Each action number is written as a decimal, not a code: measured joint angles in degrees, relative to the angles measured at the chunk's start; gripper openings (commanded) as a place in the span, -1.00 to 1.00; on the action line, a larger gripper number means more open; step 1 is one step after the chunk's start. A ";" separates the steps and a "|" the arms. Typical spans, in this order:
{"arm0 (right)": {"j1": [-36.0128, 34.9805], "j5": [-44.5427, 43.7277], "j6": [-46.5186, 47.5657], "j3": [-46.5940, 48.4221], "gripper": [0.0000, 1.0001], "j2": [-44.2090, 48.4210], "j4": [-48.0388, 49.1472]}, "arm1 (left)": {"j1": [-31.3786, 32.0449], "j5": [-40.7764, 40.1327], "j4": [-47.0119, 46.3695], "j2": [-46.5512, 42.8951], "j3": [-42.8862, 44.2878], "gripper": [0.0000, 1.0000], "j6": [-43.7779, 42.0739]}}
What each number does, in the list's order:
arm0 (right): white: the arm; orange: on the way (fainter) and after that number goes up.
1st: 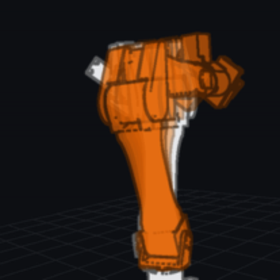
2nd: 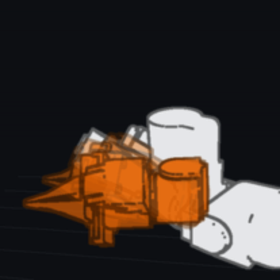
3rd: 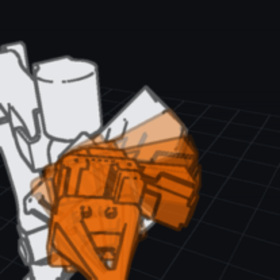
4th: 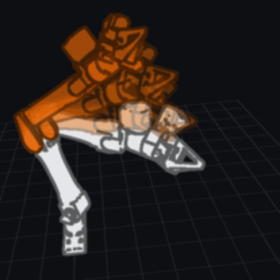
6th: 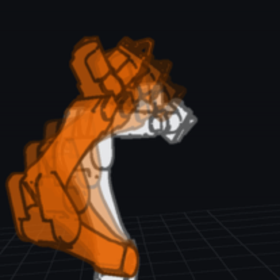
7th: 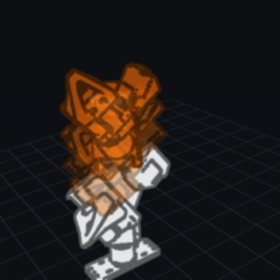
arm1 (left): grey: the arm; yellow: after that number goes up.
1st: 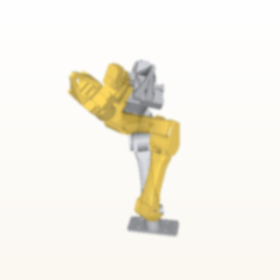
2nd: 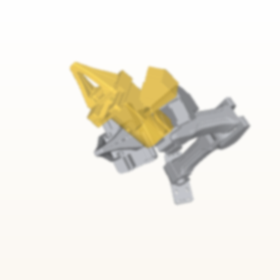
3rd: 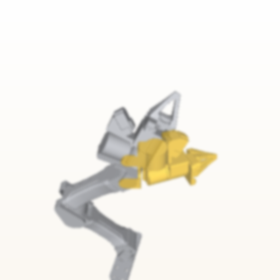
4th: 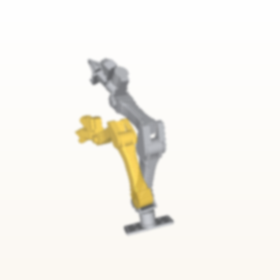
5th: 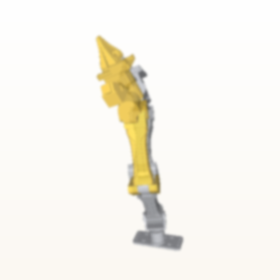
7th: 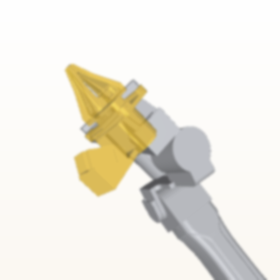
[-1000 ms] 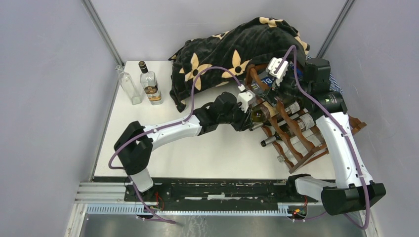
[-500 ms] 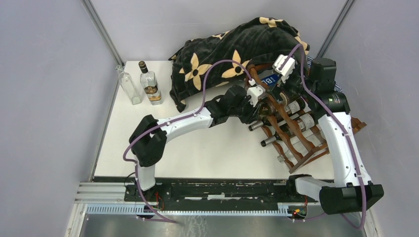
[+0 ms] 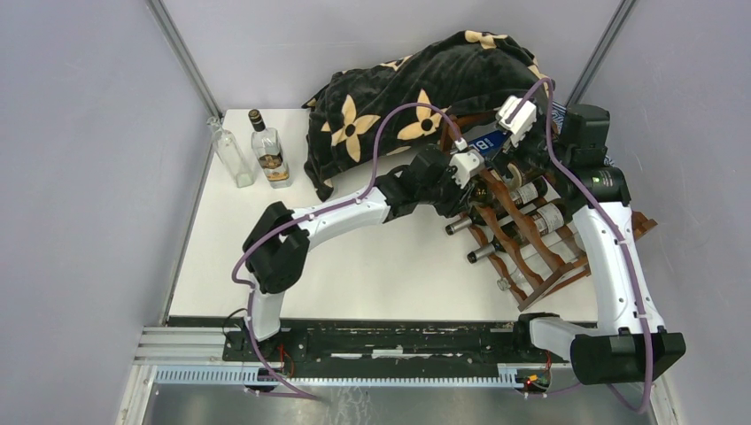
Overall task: Put the wine bottle on the wine rack
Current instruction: Place the wine bottle in the wine rack.
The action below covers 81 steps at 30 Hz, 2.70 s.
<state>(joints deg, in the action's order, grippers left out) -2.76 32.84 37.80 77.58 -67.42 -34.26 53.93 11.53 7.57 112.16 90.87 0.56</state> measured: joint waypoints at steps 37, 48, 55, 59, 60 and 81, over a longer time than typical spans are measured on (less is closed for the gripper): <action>2.99 1.42 -0.50 -1.66 0.96 0.26 4.35 | 0.55 -0.94 -3.80 6.05 4.55 -0.96 -2.36; 5.18 4.35 -2.67 -1.66 0.96 0.26 4.94 | 0.57 -0.94 -2.43 7.19 6.49 -0.93 -2.32; 6.71 8.11 -5.90 -1.97 0.96 0.24 5.38 | 0.57 -0.92 -1.97 8.39 8.26 -0.90 -2.32; 7.30 8.81 -6.82 -2.40 0.96 0.22 6.08 | 0.57 -0.94 -1.90 8.81 8.79 -0.90 -2.29; 7.41 8.90 -6.99 -2.49 0.96 0.22 6.29 | 0.57 -0.94 -1.92 8.90 8.90 -0.90 -2.29; 7.82 7.52 -6.23 -2.16 0.96 -0.02 5.18 | 0.70 -1.75 -2.16 8.98 8.92 -0.91 -1.07</action>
<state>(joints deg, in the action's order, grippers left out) 5.06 40.36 31.57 75.42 -67.44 -29.08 54.63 9.78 5.41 121.14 99.79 -0.51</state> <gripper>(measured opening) 0.979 0.393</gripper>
